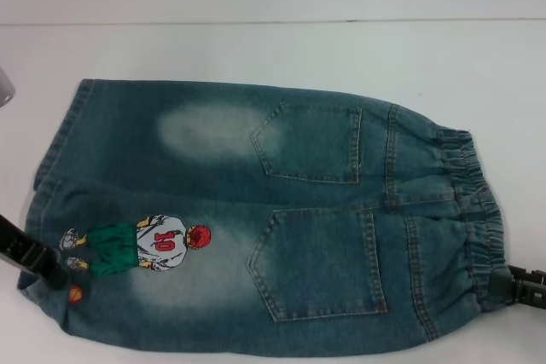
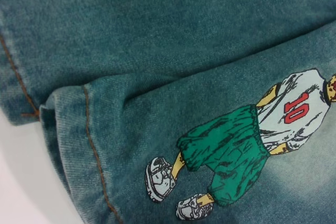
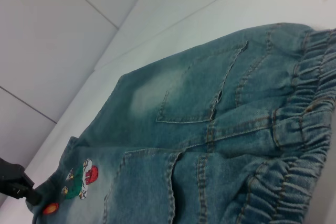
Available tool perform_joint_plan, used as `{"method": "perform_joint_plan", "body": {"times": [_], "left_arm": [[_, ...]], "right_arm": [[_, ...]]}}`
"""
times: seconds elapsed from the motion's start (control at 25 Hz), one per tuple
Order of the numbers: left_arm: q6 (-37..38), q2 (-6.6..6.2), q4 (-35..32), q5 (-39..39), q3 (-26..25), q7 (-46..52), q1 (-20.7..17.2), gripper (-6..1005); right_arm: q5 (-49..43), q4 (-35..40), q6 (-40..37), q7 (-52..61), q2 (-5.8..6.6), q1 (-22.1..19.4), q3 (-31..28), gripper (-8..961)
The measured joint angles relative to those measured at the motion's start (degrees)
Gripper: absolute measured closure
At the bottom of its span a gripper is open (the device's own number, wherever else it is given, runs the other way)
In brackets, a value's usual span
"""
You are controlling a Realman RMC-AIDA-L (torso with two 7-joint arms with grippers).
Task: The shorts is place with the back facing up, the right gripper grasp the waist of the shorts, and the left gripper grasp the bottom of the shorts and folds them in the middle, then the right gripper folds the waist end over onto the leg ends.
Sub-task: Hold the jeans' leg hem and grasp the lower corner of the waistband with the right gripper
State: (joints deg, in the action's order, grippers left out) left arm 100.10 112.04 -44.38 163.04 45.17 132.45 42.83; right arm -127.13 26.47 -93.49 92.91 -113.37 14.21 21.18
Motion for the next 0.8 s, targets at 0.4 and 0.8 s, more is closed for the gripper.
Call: {"method": "perform_joint_plan", "body": {"times": [0.4,0.8], "left_arm": [[-0.03,-0.08,-0.35,0.0,0.0,-0.09,0.39,947],[-0.1,-0.06,-0.36,0.0,0.0,-0.14,0.51,948]], "right_arm": [[-0.25,-0.21,-0.05,0.16,0.0,-0.36,0.11,311],[-1.02,-0.54,-0.37,0.11,0.08,0.27,0.14,319]]}}
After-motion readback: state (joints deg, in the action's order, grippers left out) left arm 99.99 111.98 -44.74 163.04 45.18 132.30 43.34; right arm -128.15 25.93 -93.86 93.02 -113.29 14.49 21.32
